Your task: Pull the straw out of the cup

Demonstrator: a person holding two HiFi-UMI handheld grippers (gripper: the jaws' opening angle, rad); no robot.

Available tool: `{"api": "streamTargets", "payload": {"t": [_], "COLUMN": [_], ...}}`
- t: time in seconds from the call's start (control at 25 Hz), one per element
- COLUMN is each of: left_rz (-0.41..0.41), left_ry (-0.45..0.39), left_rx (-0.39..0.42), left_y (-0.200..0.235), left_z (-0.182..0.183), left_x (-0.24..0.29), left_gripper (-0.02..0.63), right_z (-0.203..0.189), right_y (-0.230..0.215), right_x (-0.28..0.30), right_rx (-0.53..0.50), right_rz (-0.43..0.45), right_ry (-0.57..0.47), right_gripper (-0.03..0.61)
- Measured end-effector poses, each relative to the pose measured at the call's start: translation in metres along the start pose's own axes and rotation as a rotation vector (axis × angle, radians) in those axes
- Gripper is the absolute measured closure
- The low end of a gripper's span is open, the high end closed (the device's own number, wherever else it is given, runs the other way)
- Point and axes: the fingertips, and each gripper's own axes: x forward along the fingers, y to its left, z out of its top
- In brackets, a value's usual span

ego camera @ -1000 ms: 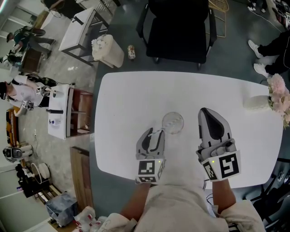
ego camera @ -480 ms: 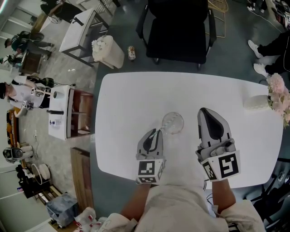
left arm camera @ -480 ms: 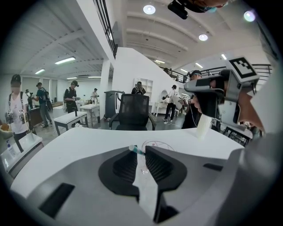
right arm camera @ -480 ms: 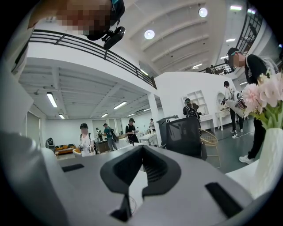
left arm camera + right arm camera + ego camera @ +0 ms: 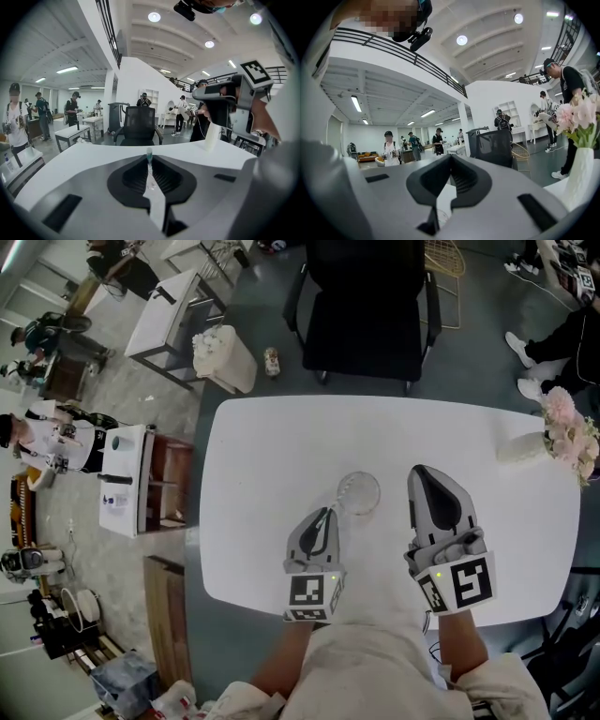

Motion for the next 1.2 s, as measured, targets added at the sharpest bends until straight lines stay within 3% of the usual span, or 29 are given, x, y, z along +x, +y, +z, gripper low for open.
{"api": "streamTargets", "payload": {"t": [0.56,1.2], "left_rz": [-0.015,0.113], "left_ry": [-0.168,-0.367], "left_rx": [0.012,0.035], "left_y": [0.008,0.075], "left_z": [0.027,0.049], "left_x": [-0.079,-0.241], "left_gripper": [0.591,0.591], "right_z": [0.027,0.056], "right_y": [0.057,0.185], "right_x": [-0.069,-0.137], "right_rx": [-0.138,-0.226], "right_rz": [-0.078,-0.064], "right_ry": [-0.046,-0.134], "right_gripper": [0.578,0.578]}}
